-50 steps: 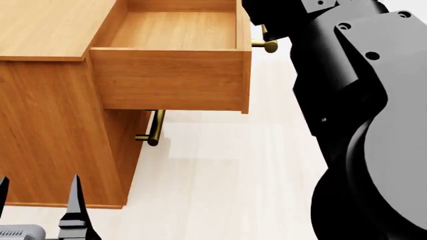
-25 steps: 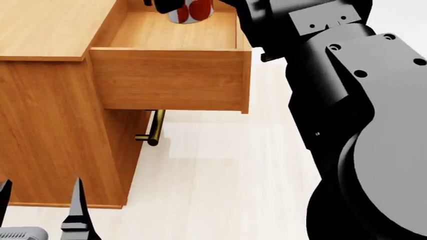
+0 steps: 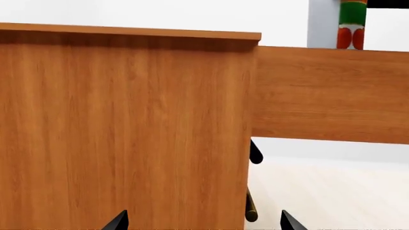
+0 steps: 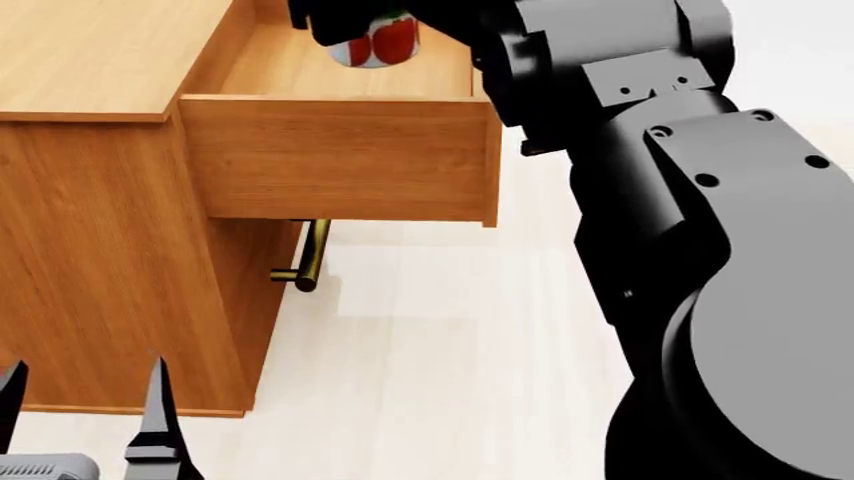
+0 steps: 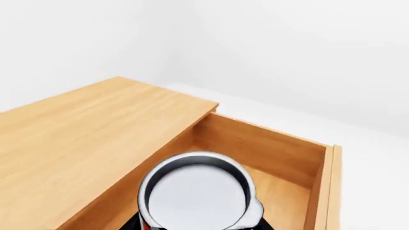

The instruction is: Put the ketchup in the top drawer of the cabinet.

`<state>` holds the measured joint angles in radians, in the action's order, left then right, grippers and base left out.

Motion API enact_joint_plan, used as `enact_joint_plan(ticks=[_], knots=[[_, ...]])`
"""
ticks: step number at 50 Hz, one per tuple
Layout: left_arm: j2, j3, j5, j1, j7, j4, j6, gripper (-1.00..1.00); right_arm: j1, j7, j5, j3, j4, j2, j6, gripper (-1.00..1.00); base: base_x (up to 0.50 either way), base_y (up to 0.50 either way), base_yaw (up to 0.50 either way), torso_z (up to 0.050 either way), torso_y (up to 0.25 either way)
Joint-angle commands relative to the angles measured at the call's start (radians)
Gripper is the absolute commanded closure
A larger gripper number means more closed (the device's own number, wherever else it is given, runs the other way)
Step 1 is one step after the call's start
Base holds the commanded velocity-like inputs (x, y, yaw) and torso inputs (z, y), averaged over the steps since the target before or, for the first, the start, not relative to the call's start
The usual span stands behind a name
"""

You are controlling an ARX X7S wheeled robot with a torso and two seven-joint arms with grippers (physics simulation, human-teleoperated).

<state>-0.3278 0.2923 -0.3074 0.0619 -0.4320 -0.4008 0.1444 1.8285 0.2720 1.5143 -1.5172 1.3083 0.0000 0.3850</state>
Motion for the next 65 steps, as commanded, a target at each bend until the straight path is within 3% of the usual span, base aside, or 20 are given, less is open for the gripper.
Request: enact_joint_plan(ticks=[1,23,49,50,65], knots=[[0.0,0.005,-0.001,0.002,-0.002,0.007,-0.004,-1.0,-0.038,0.012,-0.008,0.008,0.0,0.0,-0.038,1.0,0.0,0.0,0.0,0.0,0.0],[-0.004,0.008,-0.006,0.004,-0.007,0.008,-0.007,-1.0,-0.084,0.013,-0.179,0.167,0.0,0.0,0.016,1.0,0.0,0.0,0.0,0.0,0.0],[-0.008,0.015,-0.008,0.004,-0.012,0.014,-0.016,-1.0,-0.097,0.01,-0.18,0.168,0.0,0.0,0.016,1.0,0.0,0.0,0.0,0.0,0.0],[-0.009,0.015,-0.01,0.004,-0.012,0.012,-0.016,-1.0,-0.096,0.01,-0.184,0.169,0.0,0.0,0.013,-1.0,0.0,0.0,0.0,0.0,0.0],[-0.011,0.015,-0.014,0.004,-0.018,0.013,-0.018,-1.0,-0.109,0.001,-0.289,0.274,0.0,0.0,0.017,-1.0,0.0,0.0,0.0,0.0,0.0]])
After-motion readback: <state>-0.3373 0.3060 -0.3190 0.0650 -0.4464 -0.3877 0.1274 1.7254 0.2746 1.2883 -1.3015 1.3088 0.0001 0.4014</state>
